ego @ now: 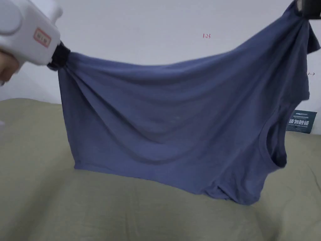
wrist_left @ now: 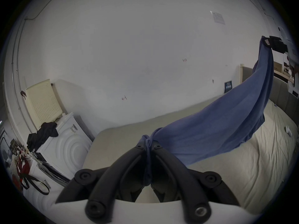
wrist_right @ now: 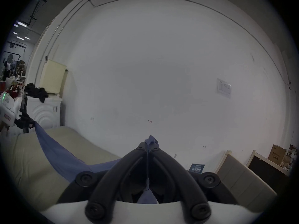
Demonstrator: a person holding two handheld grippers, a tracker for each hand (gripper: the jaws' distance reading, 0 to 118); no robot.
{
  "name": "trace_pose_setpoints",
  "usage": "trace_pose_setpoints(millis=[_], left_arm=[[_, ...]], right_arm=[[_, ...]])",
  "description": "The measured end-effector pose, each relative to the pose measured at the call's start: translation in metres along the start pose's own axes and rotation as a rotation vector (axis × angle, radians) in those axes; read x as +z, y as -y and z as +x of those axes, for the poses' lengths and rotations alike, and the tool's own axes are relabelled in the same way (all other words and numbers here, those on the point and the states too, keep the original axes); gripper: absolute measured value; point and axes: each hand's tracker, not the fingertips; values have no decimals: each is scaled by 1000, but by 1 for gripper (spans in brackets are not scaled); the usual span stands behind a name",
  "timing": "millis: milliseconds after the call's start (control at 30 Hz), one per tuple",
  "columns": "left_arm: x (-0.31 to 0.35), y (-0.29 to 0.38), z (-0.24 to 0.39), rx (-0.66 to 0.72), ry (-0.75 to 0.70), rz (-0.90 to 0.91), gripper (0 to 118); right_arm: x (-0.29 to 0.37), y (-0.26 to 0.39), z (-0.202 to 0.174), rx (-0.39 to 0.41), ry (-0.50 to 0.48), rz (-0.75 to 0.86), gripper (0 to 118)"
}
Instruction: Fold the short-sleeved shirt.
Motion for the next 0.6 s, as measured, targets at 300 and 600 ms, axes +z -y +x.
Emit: trace_pose_setpoints(millis=[300,600], left_arm=[[57,83,26,60,143,-51,2],[130,169,52,158,263,-149,2]], right_arm=[[84,54,-31,-65,-56,-97,3],[183,119,-62,-162,-135,-262,3]])
